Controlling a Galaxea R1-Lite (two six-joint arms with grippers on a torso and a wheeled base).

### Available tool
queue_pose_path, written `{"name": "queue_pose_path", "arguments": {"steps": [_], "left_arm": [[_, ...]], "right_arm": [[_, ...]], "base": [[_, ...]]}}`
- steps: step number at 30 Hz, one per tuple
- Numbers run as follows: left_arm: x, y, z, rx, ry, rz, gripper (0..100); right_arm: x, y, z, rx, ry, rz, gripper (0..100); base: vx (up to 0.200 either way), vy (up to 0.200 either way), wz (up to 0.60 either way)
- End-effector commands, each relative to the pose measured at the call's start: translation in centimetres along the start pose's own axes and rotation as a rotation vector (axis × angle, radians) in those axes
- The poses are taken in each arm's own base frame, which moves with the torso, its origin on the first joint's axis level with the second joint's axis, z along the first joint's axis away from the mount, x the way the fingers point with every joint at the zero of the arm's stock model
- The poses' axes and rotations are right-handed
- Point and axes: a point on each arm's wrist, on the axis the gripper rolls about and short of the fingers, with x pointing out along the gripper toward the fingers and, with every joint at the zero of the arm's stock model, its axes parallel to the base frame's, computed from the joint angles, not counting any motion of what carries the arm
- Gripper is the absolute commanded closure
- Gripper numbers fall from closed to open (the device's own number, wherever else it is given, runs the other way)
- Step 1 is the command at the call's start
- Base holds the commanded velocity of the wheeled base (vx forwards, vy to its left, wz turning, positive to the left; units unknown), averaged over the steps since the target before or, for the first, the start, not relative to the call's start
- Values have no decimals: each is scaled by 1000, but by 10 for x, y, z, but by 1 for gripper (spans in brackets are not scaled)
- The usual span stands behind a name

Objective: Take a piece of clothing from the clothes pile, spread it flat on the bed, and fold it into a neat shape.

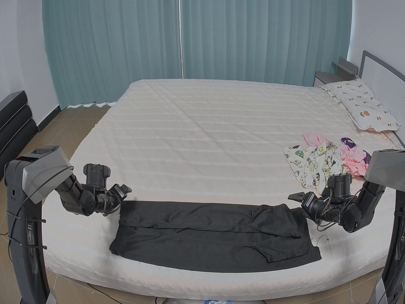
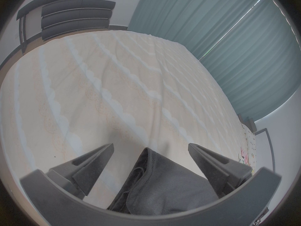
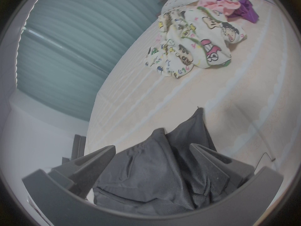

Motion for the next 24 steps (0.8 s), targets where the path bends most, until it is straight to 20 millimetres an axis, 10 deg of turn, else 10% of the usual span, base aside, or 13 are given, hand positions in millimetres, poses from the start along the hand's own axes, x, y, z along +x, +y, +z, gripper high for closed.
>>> {"name": "queue_pose_path", "arguments": {"steps": [1,9,10,24], "left_arm": [[-1,-1,2,-1,-5,-6,0],[0,-1,2,-3,-6,-5,0],[0,-1,2,-1,-5,-6,0],[1,1,1,-1,2,4,0]], "right_arm": [[12,-1,-19,-44,61,-11,0],[18,-7,-23,-110,73,-32,0],[19,-8,-24,-127,70,-42,100],[-2,-14,-24,-174,35,-108,100]], "base": [[0,0,0],[0,0,0],[0,0,0],[0,0,0]]}}
